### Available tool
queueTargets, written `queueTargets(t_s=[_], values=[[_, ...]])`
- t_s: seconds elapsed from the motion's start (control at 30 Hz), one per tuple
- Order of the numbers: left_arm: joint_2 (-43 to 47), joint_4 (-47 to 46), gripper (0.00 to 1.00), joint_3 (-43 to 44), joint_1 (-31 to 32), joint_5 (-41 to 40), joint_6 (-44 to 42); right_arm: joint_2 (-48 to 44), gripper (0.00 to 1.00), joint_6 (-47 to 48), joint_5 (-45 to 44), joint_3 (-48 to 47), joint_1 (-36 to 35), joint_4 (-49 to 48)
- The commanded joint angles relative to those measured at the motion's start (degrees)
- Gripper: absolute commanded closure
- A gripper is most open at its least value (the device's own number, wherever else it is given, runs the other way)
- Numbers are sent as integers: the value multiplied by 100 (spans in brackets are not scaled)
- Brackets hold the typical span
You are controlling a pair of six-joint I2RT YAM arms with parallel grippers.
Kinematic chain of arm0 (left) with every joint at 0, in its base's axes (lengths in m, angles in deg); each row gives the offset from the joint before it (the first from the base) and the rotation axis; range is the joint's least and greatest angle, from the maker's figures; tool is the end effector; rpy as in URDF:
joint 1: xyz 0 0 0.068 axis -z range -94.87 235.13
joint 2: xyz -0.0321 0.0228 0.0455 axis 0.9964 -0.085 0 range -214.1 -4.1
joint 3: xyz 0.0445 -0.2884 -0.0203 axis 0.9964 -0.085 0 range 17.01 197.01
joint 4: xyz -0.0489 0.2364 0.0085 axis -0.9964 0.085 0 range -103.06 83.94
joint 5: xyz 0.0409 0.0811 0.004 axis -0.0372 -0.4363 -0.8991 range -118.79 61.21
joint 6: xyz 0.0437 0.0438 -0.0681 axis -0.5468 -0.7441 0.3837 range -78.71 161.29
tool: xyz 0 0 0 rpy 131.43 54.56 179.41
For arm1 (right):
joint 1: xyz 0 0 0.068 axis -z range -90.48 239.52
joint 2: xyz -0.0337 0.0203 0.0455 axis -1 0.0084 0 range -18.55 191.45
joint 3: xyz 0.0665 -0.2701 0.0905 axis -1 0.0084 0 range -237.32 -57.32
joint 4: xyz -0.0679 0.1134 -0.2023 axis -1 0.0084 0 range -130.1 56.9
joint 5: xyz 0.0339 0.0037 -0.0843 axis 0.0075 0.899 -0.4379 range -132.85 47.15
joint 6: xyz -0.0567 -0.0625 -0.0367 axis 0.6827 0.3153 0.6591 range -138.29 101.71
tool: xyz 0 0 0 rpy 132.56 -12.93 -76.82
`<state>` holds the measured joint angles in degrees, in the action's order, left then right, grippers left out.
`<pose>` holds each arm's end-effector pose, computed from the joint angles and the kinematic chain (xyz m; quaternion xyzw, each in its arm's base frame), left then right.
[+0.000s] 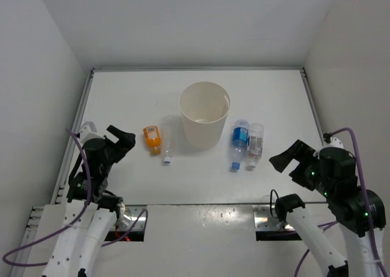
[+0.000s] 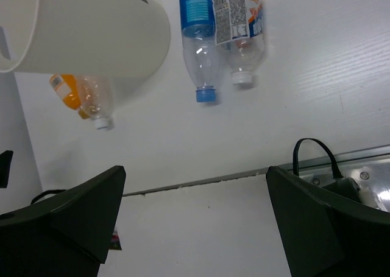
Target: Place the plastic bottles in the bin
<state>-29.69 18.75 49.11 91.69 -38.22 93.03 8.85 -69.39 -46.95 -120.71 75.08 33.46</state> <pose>0.1204 -0.0002 0.2548 -0.3640 0.7604 -0.1992 0.4996 0.0376 0.0037 0.3290 0.2969 0.8461 0.2119 0.3886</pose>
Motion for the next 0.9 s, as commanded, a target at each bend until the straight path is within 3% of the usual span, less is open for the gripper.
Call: queueTargets(t_s=[0.0, 0.23, 0.37, 0.57, 0.73, 0.87], values=[[106, 298, 0, 174, 160, 678, 11, 19, 0, -156, -65, 212, -42, 185], [229, 510, 0, 596, 608, 794, -173, 389, 0, -156, 304, 828, -42, 343], [290, 431, 0, 666, 872, 399, -313, 284, 0, -103, 122, 759, -42, 273], [414, 361, 0, 543, 1180, 328, -437, 555, 0, 134, 76, 767, -42, -1035], [554, 246, 0, 543, 1303, 126, -543, 2194, 0, 371, -433, 715, -42, -1660], [625, 107, 0, 543, 1356, 283, -683, 3548, 0, 591, -320, 566, 64, -2073]])
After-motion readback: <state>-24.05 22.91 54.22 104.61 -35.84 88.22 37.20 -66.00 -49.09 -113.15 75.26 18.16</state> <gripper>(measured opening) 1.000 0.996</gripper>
